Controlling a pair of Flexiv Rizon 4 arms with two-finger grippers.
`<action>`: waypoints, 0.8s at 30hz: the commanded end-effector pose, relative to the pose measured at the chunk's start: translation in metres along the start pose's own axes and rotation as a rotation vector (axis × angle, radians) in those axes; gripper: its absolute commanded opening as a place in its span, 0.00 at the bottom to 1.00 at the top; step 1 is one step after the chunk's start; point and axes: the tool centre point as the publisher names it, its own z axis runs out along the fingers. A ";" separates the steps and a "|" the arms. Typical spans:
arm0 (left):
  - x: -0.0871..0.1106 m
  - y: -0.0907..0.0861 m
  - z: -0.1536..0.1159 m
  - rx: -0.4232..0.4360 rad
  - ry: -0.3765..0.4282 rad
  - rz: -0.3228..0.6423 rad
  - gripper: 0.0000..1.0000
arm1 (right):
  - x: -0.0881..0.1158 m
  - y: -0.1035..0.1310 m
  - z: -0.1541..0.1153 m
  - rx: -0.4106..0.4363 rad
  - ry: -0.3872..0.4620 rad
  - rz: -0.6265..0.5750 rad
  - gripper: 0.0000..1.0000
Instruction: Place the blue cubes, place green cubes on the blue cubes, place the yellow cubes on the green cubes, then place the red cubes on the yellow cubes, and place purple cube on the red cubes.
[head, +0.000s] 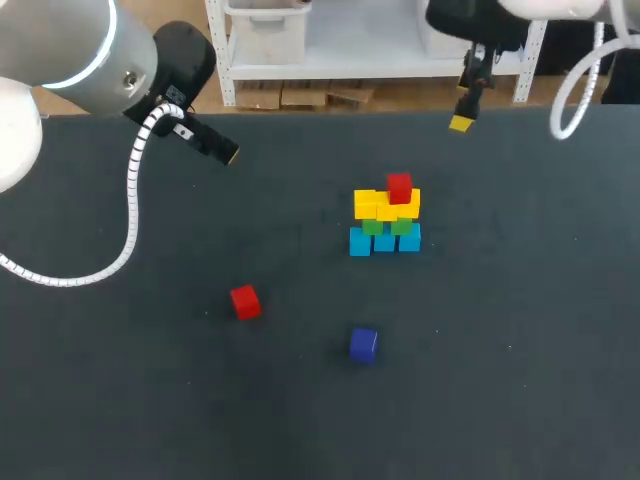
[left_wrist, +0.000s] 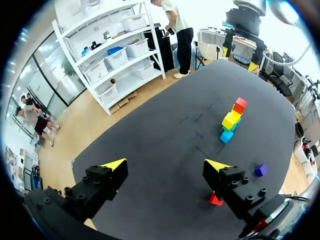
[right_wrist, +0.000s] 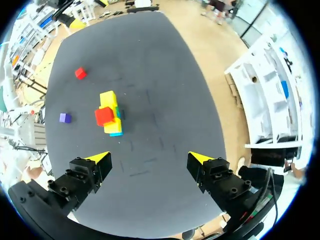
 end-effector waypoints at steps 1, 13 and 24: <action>0.001 0.001 0.000 0.004 -0.002 0.002 1.00 | 0.013 -0.004 -0.005 0.073 -0.070 0.025 1.00; 0.001 0.001 0.000 0.004 -0.002 0.002 1.00 | 0.037 -0.035 -0.022 0.137 -0.119 0.161 1.00; 0.001 0.001 0.000 0.004 -0.002 0.002 1.00 | 0.054 -0.049 -0.038 0.196 -0.135 0.247 1.00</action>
